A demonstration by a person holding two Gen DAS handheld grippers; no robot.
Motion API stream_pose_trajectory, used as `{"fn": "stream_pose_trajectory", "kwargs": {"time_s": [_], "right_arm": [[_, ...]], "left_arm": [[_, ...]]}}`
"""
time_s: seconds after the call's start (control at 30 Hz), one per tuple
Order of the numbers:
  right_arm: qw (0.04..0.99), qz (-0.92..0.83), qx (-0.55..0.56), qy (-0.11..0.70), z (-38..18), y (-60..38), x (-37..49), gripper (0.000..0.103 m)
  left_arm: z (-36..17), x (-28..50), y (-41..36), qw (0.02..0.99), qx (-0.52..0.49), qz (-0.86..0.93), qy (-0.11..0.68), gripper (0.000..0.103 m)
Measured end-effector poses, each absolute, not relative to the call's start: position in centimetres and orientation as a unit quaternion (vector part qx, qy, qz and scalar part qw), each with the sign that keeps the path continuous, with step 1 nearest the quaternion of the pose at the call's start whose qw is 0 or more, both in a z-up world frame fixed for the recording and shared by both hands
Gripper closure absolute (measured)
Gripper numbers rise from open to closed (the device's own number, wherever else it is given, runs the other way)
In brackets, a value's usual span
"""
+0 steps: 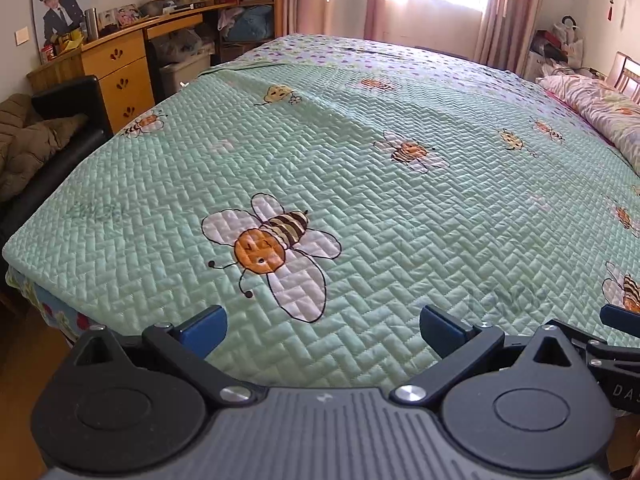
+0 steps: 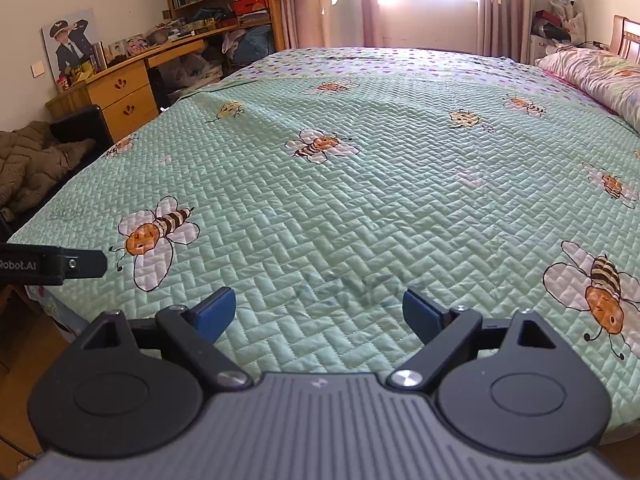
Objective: Fold clothes
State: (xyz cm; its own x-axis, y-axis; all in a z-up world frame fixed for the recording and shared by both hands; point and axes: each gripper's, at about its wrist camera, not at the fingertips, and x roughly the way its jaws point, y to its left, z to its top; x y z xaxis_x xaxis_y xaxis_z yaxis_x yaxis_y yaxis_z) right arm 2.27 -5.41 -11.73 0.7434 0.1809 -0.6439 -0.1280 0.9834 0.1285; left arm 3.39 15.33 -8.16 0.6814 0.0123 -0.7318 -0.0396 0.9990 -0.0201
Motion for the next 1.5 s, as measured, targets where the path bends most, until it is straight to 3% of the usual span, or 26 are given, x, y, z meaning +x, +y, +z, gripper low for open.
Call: {"fn": "stream_pose_trajectory", "kwargs": {"time_s": [1.5], "right_arm": [[0.928, 0.063, 0.098, 0.355, -12.4, -9.4, 2.5, 0.012]], "left_arm": [[-8.5, 3.2, 10.0, 0.912, 0.046, -0.026, 0.407, 0.001]]}}
